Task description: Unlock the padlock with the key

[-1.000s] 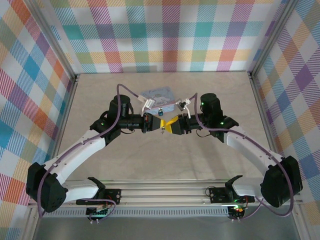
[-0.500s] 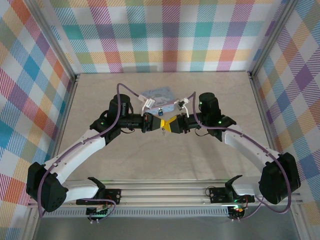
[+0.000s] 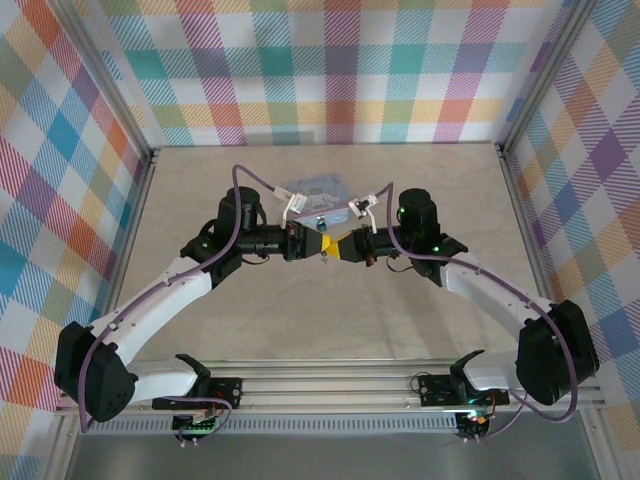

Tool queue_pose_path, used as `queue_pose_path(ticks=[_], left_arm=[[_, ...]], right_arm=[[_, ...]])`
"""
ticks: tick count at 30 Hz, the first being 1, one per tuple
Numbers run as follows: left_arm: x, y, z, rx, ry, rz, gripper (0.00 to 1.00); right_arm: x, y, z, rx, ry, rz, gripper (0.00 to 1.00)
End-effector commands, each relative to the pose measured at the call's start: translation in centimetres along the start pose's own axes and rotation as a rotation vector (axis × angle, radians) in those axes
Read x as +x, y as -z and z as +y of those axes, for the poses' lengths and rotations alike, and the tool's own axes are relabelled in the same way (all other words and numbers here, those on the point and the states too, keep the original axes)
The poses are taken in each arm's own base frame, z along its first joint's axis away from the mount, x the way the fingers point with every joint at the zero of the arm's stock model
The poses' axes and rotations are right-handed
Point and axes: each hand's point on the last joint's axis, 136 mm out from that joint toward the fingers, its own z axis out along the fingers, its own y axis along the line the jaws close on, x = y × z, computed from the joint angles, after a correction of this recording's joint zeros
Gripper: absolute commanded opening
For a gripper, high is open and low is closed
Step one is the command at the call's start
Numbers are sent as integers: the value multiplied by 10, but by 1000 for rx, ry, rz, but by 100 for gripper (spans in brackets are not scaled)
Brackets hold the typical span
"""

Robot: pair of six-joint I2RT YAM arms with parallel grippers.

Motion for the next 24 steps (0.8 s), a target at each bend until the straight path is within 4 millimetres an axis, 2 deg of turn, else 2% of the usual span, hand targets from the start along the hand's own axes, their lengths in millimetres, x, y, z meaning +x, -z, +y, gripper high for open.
queue_pose_path(ticks=[1,4,6,13,24], left_arm=[[-20,17,-5,-34,-21,-115,40],[-31,33,0,-46,23,-234,45],[-29,35,3,-29,61,-271,46],[-11,21,15,79,191,-270,43],[-13,11,14,138,199,-254,38]], right_arm=[[-11,-1,-16,59,-21,-88,0],[-16,3,-24,83,-48,-152,0],[-20,6,-27,92,-53,-187,0],[-30,7,-24,83,-31,-220,0],[-31,7,-14,41,-24,-212,0]])
